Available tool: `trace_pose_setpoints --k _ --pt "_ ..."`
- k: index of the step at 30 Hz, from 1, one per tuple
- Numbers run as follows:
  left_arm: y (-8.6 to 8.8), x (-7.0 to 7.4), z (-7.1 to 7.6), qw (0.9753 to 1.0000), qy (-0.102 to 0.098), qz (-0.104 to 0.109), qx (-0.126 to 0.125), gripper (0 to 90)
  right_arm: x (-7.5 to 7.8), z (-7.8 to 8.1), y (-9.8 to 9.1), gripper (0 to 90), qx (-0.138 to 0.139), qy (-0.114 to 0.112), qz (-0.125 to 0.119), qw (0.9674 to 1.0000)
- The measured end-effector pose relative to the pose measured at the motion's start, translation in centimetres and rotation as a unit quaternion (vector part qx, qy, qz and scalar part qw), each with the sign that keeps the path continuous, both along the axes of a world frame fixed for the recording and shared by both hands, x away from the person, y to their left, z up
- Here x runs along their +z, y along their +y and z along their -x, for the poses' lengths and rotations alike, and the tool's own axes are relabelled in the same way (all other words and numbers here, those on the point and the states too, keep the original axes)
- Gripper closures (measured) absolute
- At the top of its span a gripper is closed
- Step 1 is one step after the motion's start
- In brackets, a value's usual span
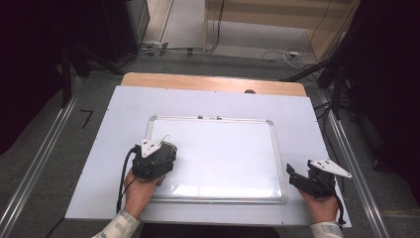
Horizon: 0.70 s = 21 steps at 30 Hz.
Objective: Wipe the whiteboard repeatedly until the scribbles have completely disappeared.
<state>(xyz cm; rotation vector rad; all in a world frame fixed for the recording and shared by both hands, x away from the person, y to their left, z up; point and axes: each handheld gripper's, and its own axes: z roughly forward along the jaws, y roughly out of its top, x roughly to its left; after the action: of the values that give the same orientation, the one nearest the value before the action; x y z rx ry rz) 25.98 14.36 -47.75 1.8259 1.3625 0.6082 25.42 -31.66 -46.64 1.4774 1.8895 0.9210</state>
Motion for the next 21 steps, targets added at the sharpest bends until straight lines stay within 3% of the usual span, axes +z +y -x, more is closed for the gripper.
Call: trace_pose_setpoints --k 8,21 --pt "-0.2 -0.7 -0.9 0.9997 0.017 -0.018 0.002 40.6 0.0 0.0 0.0 22.2 0.000 0.000 0.000 1.0000" --pt "-0.9 -1.2 -1.3 0.9987 0.029 -0.041 -0.001 40.6 0.0 0.0 0.0 22.2 -0.001 0.000 0.000 1.0000"
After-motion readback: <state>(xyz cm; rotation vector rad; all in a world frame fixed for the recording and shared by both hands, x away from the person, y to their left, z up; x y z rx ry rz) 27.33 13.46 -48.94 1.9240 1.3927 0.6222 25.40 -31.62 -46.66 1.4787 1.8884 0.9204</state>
